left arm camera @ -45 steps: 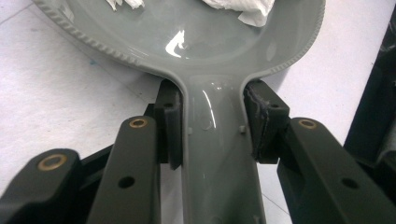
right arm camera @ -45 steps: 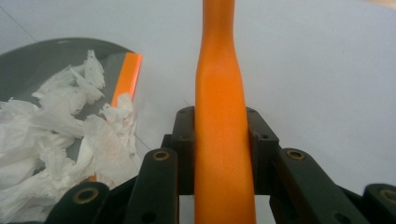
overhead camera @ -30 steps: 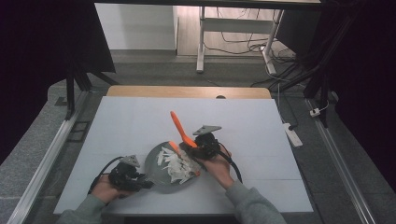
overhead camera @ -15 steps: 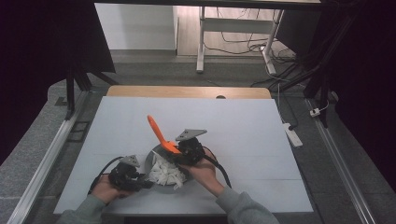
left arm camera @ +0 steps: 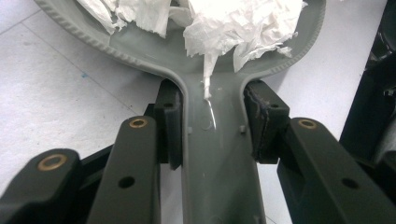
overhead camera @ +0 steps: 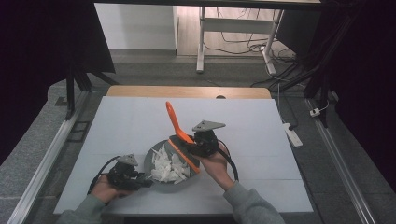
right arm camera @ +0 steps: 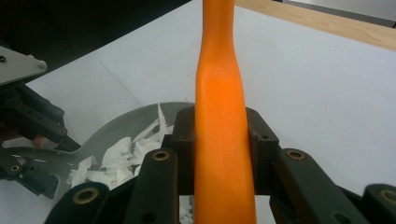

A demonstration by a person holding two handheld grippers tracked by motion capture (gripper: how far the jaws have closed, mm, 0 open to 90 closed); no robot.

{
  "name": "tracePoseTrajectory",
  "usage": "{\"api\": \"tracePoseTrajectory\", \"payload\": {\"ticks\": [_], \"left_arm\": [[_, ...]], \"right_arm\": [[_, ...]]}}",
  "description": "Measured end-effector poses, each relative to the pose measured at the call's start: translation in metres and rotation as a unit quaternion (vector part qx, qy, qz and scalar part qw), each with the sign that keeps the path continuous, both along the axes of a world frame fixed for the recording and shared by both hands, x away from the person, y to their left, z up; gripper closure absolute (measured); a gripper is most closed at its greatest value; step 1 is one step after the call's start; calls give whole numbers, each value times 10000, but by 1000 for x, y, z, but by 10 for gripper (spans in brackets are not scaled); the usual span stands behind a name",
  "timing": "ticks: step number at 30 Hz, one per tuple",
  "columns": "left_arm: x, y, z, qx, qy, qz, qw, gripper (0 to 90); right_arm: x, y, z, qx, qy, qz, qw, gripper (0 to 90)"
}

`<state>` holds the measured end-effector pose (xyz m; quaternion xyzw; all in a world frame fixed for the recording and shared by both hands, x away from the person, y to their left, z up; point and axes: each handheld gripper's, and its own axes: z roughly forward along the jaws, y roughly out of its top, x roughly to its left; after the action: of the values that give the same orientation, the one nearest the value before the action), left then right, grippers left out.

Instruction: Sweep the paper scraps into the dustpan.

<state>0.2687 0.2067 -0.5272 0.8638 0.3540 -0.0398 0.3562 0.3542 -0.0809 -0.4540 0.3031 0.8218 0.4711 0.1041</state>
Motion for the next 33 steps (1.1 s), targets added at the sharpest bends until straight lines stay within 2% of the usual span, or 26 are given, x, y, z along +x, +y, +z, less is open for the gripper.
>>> {"api": "tracePoseTrajectory", "payload": {"ticks": [11, 14, 20, 28, 33], "left_arm": [[0, 4, 2, -45, -71, 156, 9998, 610], [0, 5, 3, -78, -95, 237, 9996, 610], [0, 10, 5, -172, -124, 442, 9988, 610], [0, 20, 8, -289, -207, 725, 9967, 610], [0, 22, 9, -293, -237, 831, 9958, 610]], "right_arm": [[3, -11, 5, 89, -68, -61, 9999, 703], [3, -17, 7, 174, -122, 15, 9998, 703], [2, -34, 8, 232, -169, 88, 9996, 703], [1, -60, 8, 248, -166, 15, 9996, 703], [1, -73, 9, 256, -218, -17, 9994, 703]]}}
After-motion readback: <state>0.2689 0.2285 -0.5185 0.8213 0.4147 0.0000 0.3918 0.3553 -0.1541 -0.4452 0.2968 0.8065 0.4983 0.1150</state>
